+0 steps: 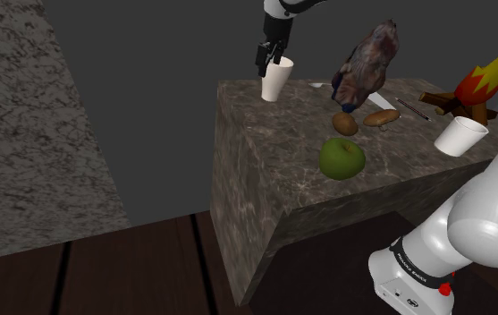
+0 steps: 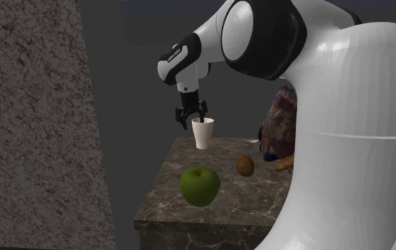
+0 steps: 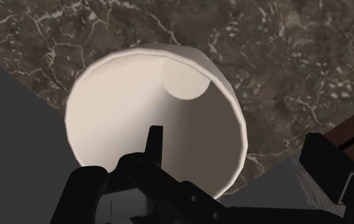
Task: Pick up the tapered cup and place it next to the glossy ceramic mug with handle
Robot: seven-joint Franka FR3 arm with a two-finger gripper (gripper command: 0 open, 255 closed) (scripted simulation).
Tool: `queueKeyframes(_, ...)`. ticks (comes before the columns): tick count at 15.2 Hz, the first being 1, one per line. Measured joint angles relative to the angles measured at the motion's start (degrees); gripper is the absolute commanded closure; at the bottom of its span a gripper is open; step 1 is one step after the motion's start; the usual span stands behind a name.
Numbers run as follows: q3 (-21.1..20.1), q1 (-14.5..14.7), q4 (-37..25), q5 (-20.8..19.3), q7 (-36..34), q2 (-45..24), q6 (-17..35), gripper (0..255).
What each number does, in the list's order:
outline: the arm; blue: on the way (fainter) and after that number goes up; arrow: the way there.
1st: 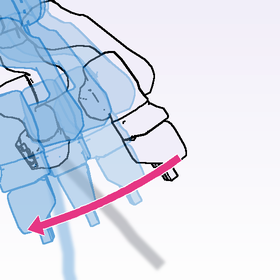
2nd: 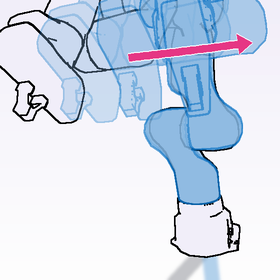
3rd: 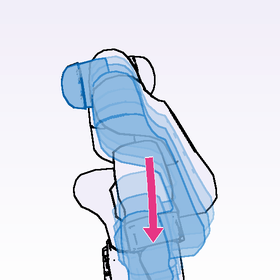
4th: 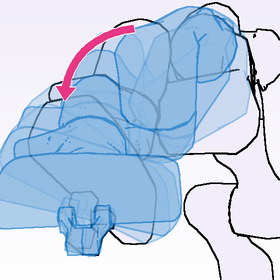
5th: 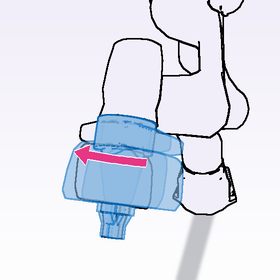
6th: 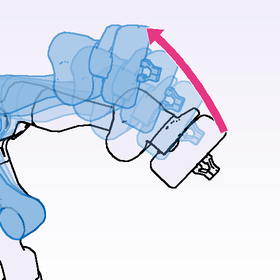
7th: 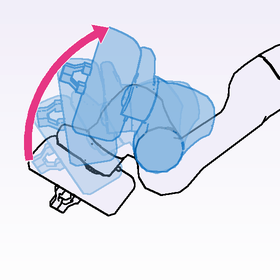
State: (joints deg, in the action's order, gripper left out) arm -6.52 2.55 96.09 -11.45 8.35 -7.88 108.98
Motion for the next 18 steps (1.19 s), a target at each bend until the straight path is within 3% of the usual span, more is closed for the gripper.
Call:
queueKeyframes(8,0.2,-0.2,1.9,-0.1,0.0,-0.1,2.1,0)
queueKeyframes(9,0.2,-0.2,1.9,-0.1,0.0,-0.1,2.1,255)
queueKeyframes(18,0.2,-0.2,1.9,-0.1,-0.1,-0.1,2.1,255)
